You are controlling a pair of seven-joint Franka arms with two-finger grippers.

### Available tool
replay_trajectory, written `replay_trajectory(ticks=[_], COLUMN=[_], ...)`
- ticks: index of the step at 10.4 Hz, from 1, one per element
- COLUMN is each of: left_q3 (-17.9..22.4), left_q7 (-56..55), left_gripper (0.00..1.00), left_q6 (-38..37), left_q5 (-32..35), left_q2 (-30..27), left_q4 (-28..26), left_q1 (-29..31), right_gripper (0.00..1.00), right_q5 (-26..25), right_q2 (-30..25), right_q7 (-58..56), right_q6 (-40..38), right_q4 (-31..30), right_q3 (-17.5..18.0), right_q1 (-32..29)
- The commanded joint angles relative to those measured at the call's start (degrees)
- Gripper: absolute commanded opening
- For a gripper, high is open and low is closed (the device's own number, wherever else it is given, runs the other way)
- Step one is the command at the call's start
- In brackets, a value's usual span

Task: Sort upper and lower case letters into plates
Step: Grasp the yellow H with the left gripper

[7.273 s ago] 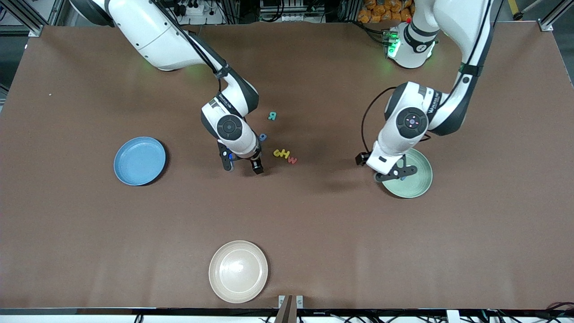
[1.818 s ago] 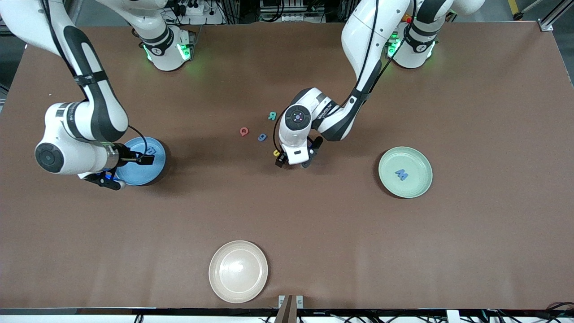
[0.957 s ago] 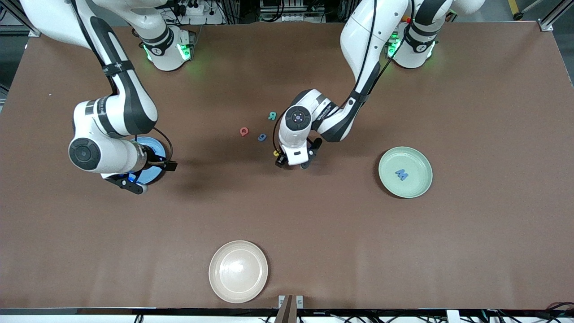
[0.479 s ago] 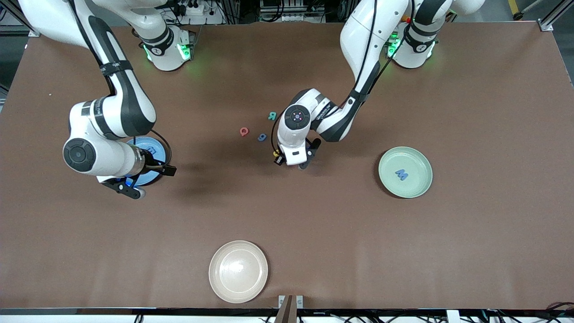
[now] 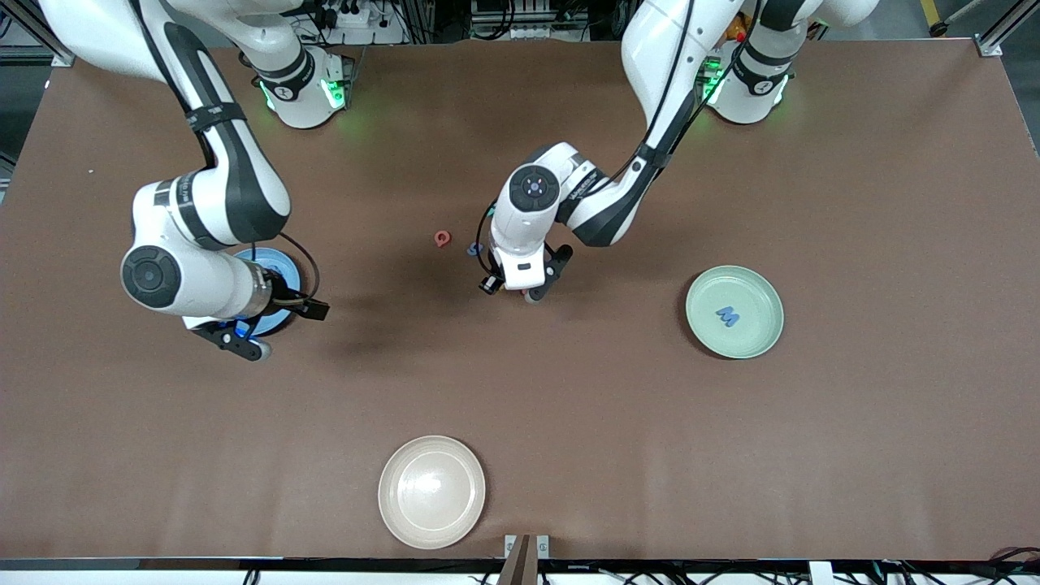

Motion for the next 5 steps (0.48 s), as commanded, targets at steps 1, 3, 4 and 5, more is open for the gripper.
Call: replay_trajectory(ticks=[1,3,4,5], left_q3=[-3.54,-7.06,-8.2,-10.3], left_q7=[3.62,13.15,21.05,28.96], left_gripper=[0.0,0.0,0.0,0.0], left_q6=[-3.17,-7.99,-11.24,-14.92], left_q5=[5.28,11.51,12.06,12.07], left_q2=[-4.79,-7.61,-9.01,-10.51], left_q4=[-1.56,-2.0,-2.26,-3.31], left_q1=[5.92,12.24,15.58,20.4], right_gripper=[1.0,1.0,1.0,1.0], right_q5=[0.7,0.7,0.61,0.61], right_q2=[-0.13,0.75,1.71,2.76], right_q7=[6.86,15.19,18.72,21.45], right_q6=[2.38,7.03,8.71,11.25], right_q4=[0.13,0.05,0.13,0.05], right_q3=[2.84,5.48,5.49,5.49], right_q1=[0.91,3.01,5.2,7.57])
